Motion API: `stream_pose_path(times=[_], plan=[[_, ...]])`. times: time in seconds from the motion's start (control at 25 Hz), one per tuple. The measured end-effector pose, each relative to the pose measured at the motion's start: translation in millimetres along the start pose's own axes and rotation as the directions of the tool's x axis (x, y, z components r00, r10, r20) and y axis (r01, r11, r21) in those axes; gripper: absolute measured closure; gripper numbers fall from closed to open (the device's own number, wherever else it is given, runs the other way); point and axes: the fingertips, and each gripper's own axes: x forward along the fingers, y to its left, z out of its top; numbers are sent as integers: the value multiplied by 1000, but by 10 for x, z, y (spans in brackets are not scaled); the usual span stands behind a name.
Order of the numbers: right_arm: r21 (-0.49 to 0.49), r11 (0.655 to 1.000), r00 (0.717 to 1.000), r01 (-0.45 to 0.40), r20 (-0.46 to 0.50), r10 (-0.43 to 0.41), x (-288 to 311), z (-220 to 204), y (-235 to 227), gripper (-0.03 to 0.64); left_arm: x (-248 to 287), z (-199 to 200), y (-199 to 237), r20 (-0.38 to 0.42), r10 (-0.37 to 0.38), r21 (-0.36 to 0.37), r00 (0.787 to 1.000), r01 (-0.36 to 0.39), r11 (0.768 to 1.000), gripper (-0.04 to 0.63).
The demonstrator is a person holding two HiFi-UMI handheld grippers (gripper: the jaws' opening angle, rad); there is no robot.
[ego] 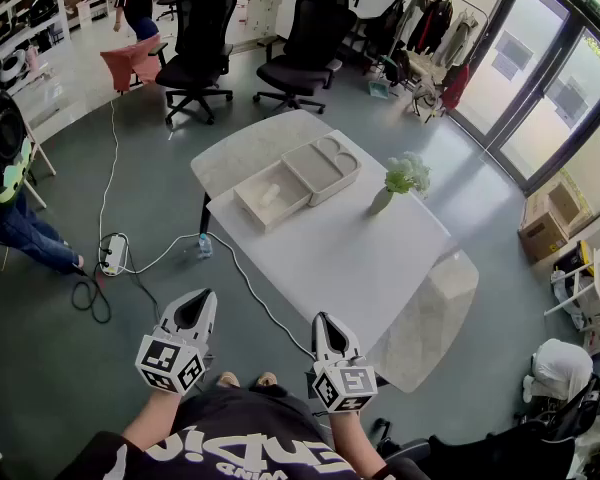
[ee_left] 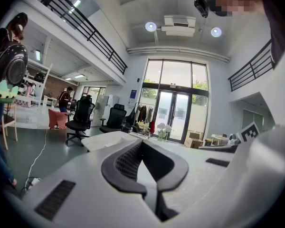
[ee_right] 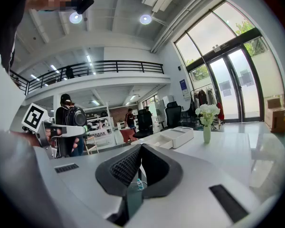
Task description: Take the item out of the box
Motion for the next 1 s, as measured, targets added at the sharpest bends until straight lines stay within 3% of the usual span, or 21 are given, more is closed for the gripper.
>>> stream_pose_path(times=[0.48, 1.0], plan=[[12, 999, 998, -49, 27, 49, 32, 35, -226, 592, 206, -34, -138, -5, 32, 9, 999, -31, 999, 586], [23, 995, 995, -98, -16, 98, 311, 11, -506, 592, 549, 20, -193, 16, 70, -8, 997, -70, 997, 586]])
